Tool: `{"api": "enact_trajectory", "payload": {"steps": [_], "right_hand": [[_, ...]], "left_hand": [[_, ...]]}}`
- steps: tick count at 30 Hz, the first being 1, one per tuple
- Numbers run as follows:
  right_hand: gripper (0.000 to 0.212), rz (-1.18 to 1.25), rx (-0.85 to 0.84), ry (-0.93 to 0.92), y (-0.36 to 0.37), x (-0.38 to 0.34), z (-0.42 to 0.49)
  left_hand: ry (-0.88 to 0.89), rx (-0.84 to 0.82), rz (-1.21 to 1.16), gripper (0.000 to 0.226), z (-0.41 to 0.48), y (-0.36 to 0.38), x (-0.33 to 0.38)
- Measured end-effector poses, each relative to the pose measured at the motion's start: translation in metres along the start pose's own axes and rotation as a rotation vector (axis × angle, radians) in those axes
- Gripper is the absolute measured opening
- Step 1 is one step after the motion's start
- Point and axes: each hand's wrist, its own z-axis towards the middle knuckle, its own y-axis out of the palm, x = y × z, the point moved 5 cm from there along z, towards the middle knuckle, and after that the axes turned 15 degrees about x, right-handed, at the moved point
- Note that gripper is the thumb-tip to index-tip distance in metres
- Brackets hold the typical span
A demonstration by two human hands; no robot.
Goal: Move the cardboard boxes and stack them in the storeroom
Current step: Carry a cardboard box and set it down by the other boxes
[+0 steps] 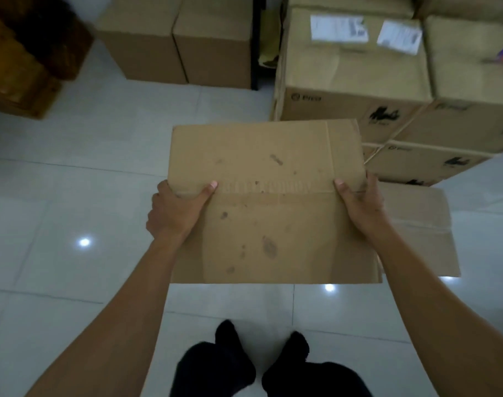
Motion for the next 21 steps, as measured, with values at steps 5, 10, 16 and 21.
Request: {"api": "enact_trajectory", "payload": {"steps": [5,10,16,21], "right_hand": [[0.074,-0.006,-0.056,-0.033,-0.056,-0.068,-0.044],[0.076,-0.028,-0.094,-0.156,-0.09,-0.118,-0.071],[0.092,-0.053,-0.153,-0.239,-0.088,-0.165,-0.086],[0.084,-0.044,-0.161,-0.291,-0.057,-0.214,-0.094]], "left_hand": [[-0.063,0.035,-0.037,0.111,-0.031,-0.103,0.016],[-0.068,0.098,-0.049,0.108,-0.054,-0.174,0.019],[-0.095,0.161,-0.037,0.103,-0.053,-0.219,0.011],[-0.124,0.202,-0.036,0.094,-0.02,-0.246,-0.004]]}}
